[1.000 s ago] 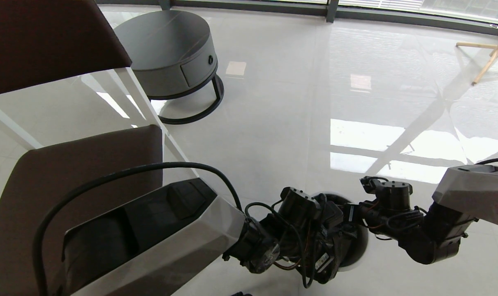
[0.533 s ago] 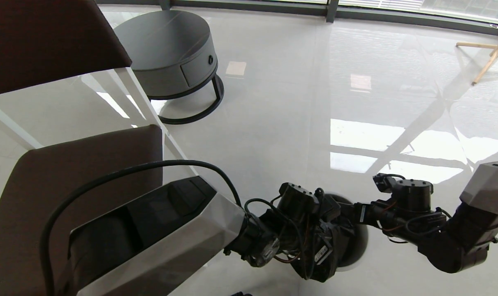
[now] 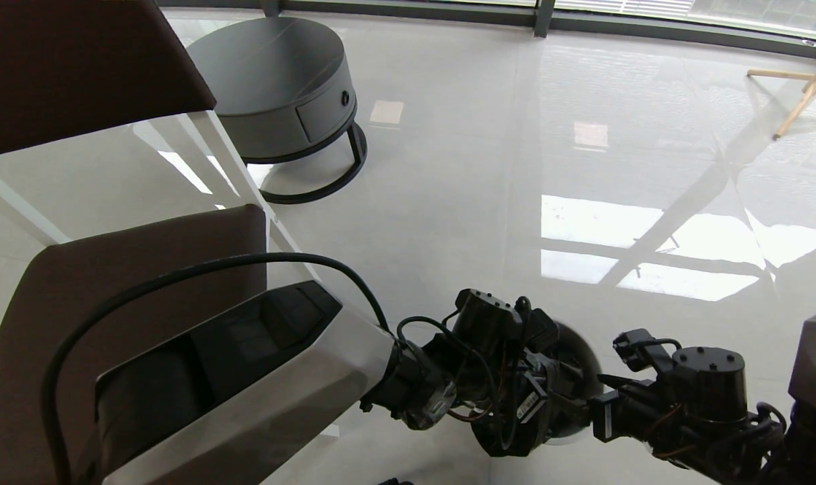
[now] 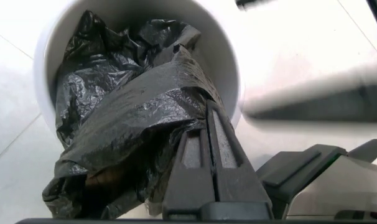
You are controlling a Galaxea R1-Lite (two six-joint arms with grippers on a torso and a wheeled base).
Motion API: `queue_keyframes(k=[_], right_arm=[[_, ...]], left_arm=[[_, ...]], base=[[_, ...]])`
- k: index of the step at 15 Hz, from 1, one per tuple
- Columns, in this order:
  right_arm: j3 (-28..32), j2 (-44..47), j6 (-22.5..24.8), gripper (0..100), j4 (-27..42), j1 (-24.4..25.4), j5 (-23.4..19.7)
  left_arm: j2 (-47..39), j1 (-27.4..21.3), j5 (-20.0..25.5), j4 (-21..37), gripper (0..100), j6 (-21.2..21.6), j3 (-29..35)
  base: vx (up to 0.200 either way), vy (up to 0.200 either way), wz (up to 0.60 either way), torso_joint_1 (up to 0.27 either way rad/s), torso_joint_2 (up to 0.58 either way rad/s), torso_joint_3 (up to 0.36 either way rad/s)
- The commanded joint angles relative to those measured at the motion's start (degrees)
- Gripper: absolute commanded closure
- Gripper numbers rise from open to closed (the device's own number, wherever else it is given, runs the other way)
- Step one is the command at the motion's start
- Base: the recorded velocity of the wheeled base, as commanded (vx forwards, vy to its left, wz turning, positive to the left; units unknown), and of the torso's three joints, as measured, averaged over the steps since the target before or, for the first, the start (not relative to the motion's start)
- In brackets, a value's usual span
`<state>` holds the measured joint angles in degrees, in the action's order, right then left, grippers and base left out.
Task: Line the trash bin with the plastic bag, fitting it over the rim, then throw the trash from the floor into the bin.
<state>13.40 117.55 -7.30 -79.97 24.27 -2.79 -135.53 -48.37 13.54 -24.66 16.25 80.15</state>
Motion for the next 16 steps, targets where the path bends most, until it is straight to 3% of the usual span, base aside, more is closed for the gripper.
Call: queue_keyframes(k=[1,4,7,8,9,16], right_arm=[[-1.88,3.03,0.62,0,-2.65,2.97,1.82],[-2.59,7.95,0.97,0,-9.24,4.47,5.60],[-2.59,8.92,0.97,0,-9.85,5.61,7.19],[-1.71,10.50,0.71,0,-10.03,6.14,12.28],[-1.27,11.21,0.45,0,-10.03,6.31,14.04],[1.19,12.26,-2.54,0,-10.03,9.21,14.39]], left_arm=[[0.36,-0.06,-0.01,-0.04,100,0.01,0.00],[0.18,-0.06,-0.01,-0.04,100,0.01,-0.08],[0.18,-0.06,-0.01,-0.04,100,0.01,-0.08],[0.18,-0.06,-0.01,-0.04,100,0.01,0.00],[0.18,-0.06,-0.01,-0.04,100,0.01,0.00],[0.18,-0.06,-0.01,-0.04,100,0.01,0.00]], base=[[0.000,0.000,0.00,0.000,0.00,0.000],[0.000,0.000,0.00,0.000,0.00,0.000],[0.000,0.000,0.00,0.000,0.00,0.000],[0.000,0.000,0.00,0.000,0.00,0.000],[0.000,0.000,0.00,0.000,0.00,0.000],[0.000,0.000,0.00,0.000,0.00,0.000]])
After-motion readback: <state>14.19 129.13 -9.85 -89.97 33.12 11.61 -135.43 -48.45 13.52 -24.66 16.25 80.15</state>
